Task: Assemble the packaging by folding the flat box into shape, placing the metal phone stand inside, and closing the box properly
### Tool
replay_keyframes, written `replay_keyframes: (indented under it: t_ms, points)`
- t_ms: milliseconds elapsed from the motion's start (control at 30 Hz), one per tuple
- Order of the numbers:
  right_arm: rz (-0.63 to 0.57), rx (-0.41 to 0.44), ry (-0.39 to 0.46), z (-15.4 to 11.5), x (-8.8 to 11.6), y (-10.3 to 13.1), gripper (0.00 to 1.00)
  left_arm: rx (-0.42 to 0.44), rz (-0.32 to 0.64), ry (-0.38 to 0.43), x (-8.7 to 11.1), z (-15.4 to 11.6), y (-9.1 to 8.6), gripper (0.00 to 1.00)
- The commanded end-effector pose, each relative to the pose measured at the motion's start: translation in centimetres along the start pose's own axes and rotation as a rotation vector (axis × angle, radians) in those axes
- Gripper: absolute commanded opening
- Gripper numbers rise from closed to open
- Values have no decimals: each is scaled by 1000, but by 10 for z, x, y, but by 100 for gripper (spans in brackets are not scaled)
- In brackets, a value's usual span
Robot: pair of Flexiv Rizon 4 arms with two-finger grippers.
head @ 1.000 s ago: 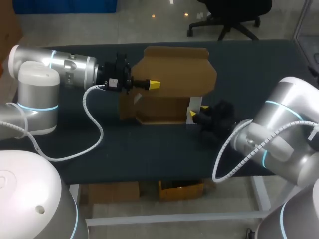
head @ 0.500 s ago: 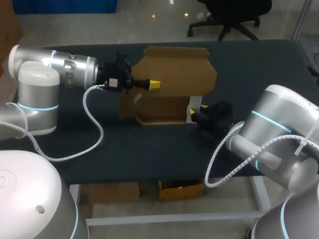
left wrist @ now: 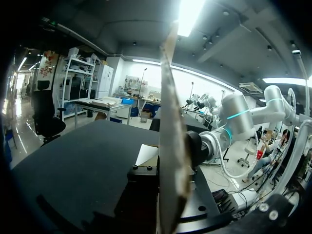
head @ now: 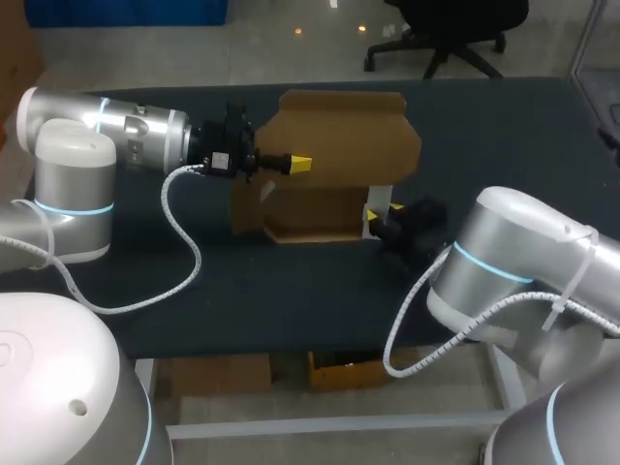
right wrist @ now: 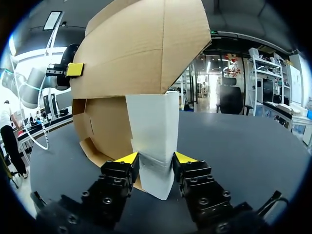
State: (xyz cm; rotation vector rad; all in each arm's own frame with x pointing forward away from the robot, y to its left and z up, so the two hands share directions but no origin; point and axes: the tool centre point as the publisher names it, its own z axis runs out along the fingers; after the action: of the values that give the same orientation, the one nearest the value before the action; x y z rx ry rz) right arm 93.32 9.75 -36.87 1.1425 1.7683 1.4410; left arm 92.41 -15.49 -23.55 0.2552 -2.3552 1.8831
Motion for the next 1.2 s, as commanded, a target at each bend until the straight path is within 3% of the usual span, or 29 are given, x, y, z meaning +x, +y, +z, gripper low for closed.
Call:
replay_keyframes:
  t_ms: [33, 1200]
  points:
    - [4, -13, -275, 1, 4, -2, 41, 1, 1, -1, 0, 1, 3, 0]
    - [95, -18, -369, 7, -3, -1, 36, 1, 1, -1, 0, 1, 3, 0]
